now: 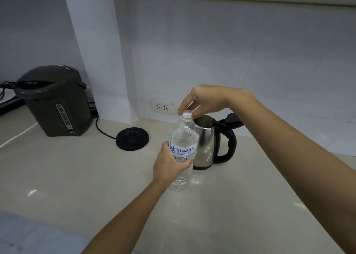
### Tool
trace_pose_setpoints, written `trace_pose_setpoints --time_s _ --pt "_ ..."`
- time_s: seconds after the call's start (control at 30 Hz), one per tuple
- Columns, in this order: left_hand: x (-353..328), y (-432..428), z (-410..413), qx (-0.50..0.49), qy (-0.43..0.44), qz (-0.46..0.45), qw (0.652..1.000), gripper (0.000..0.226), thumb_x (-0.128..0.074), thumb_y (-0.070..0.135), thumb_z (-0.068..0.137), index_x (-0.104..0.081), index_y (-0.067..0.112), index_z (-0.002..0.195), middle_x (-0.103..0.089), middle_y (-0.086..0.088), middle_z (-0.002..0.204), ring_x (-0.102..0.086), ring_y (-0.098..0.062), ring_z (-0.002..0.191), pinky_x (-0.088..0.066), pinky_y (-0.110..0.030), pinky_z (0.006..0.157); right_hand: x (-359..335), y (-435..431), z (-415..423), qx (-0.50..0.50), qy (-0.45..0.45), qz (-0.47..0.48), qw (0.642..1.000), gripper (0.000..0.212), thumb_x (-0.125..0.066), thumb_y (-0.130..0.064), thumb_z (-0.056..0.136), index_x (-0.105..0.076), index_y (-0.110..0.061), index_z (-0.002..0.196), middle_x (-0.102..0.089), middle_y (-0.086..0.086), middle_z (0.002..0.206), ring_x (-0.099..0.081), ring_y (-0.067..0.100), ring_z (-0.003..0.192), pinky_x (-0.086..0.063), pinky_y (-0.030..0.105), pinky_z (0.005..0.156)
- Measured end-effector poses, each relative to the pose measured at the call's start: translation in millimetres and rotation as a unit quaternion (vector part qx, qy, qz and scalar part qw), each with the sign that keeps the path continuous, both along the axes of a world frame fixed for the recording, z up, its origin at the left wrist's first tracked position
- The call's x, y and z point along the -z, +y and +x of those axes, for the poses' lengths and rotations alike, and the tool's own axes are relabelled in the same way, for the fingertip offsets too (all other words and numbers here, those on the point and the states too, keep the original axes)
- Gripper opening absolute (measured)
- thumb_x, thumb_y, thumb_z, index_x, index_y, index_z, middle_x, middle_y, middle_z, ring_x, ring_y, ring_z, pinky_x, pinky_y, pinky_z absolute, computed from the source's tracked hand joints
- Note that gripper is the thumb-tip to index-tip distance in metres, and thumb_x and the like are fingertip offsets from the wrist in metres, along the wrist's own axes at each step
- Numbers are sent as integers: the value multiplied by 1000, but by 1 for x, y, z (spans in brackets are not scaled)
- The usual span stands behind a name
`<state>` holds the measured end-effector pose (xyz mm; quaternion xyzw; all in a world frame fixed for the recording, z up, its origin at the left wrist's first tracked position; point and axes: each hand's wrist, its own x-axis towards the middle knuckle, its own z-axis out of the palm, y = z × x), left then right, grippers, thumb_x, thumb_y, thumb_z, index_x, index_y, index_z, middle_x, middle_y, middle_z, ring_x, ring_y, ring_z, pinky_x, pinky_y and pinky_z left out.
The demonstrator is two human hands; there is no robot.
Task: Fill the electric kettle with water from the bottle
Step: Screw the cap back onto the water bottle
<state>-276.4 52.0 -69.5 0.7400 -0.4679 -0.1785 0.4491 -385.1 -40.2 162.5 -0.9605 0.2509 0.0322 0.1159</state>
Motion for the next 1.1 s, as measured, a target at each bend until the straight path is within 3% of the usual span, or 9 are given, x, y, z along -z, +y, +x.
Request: trace_pose_setpoints --time_s 0.27,0.47,0.57,0.63,0.7,0.77,0.83,0.93,1.1 --pt "-1 0 0 2 -1 5 1000 81 -83 55 56 -39 27 118 -58 11 110 -58 -11 102 -57 -33 81 -4 1 7 -5 42 -19 999 33 -72 -10 81 -72 -32 106 -69 -16 114 -67 2 98 -51 26 88" --pt "1 -1 1 3 -9 4 1000 82 -83 55 56 -38 27 119 -57 11 110 -57 -11 103 -57 -32 81 -1 5 12 12 58 -75 995 26 -75 -29 81 -71 -25 106 -65 -7 88 -65 16 88 -54 32 79" --pt "1 -2 2 3 -7 4 1000 83 -82 56 57 -38 26 120 -57 10 111 -58 -11 103 -57 -31 80 6 5 16 43 60 -72 995 29 -68 -41 85 -68 -13 93 -67 0 74 -64 17 71 -48 28 63" --pt "0 -2 2 5 -7 4 1000 84 -83 55 57 -38 26 121 -57 10 112 -58 -11 103 -57 -31 81 11 5 17 60 65 -79 993 36 -62 -44 89 -60 -8 89 -57 -2 67 -56 13 60 -41 26 55" --pt "0 -3 2 4 -9 5 1000 84 -83 55 57 -38 26 121 -57 10 112 -58 -11 103 -57 -31 80 16 5 17 69 69 -102 990 39 -56 -47 92 -55 -9 85 -48 -4 66 -49 14 60 -34 24 52" --pt "1 -3 2 4 -9 4 1000 84 -82 56 56 -38 26 121 -57 10 112 -58 -11 103 -57 -32 80 17 3 15 72 73 -98 990 44 -52 -50 92 -57 -7 84 -53 -3 65 -53 19 67 -33 24 53" --pt "2 -4 3 6 -13 5 1000 84 -82 57 56 -38 26 121 -57 10 111 -58 -12 103 -58 -33 81 10 1 11 76 75 -60 992 42 -56 -52 90 -65 -11 92 -64 -5 69 -62 19 77 -40 25 61" --pt "4 -5 3 2 -12 5 1000 85 -82 59 55 -38 26 120 -57 10 111 -59 -12 103 -58 -35 82 -4 4 5 27 93 -35 995 39 -66 -37 88 -58 -33 126 -66 -12 99 -61 12 93 -44 28 82" --pt "6 -6 3 -3 -10 -1 1000 85 -82 59 54 -39 27 120 -58 11 111 -59 -11 102 -58 -35 82 3 4 8 25 69 -40 997 30 -64 -25 91 -63 -32 120 -67 -3 106 -58 14 92 -42 26 78"
